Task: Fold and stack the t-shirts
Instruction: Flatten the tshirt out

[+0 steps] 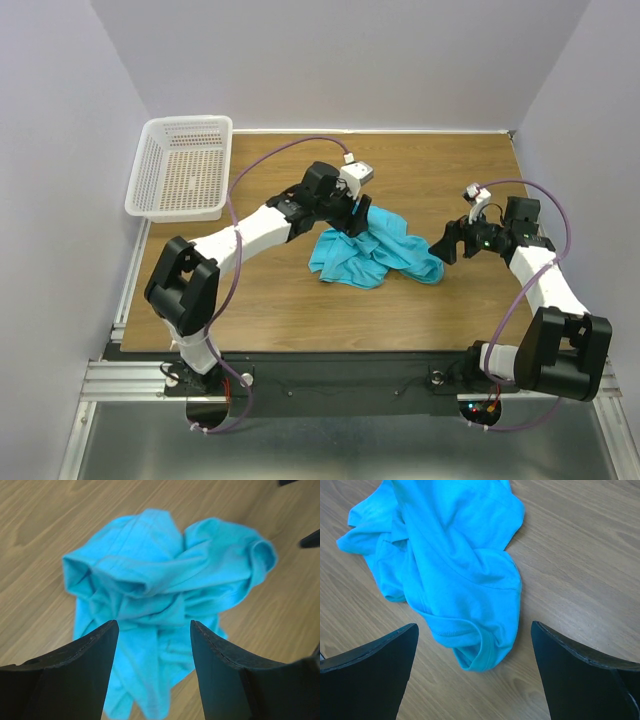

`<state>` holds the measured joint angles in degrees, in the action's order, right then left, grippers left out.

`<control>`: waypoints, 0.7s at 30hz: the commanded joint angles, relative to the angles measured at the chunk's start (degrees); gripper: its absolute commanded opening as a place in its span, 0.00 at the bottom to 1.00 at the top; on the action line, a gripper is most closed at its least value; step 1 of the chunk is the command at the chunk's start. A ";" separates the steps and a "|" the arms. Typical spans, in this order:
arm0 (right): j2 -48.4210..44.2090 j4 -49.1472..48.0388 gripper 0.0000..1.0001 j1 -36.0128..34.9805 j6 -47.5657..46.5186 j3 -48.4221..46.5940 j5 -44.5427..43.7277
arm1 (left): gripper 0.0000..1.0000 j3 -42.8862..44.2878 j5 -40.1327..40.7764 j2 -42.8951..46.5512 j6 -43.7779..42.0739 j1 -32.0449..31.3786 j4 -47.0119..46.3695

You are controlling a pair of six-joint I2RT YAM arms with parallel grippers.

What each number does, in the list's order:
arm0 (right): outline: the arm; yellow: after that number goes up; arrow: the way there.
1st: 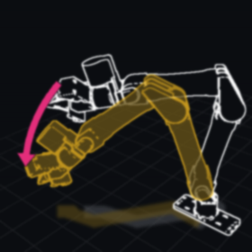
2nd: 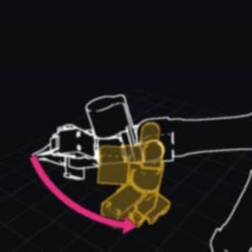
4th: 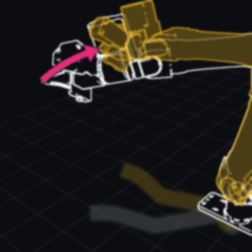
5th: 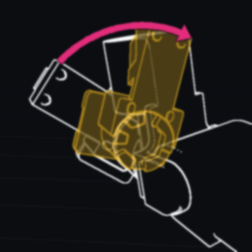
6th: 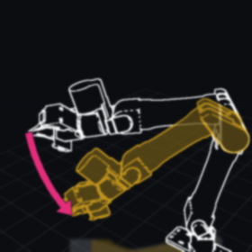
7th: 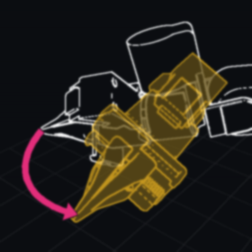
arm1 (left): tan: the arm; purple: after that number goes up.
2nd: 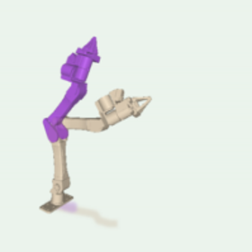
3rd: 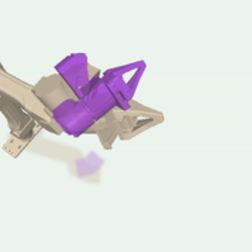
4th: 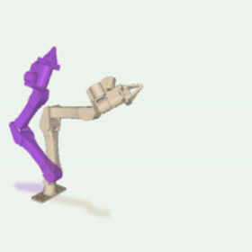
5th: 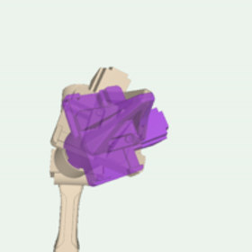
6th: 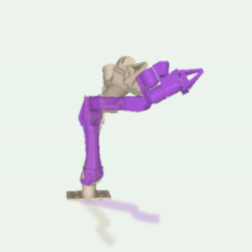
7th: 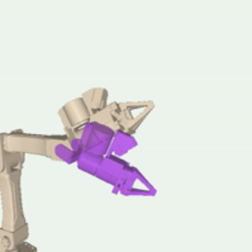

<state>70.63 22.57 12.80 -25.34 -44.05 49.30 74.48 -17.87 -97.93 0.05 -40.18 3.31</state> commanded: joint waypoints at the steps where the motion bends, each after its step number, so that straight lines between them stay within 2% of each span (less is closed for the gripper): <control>1: -0.05 -0.16 1.00 0.48 -0.58 -1.21 0.09 | 0.71 1.11 -2.53 -0.15 5.74 -1.30 -9.19; 9: -0.32 -0.16 1.00 0.47 -0.41 -1.39 0.27 | 0.71 4.18 -2.17 -4.63 8.03 -2.18 -9.90; 21: -0.58 -0.16 1.00 0.47 -0.41 -1.47 0.62 | 0.66 10.77 3.63 -12.10 7.86 -2.36 -3.84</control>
<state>70.63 22.70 12.80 -25.30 -44.05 49.32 82.08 -15.88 -109.80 7.84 -42.19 -1.34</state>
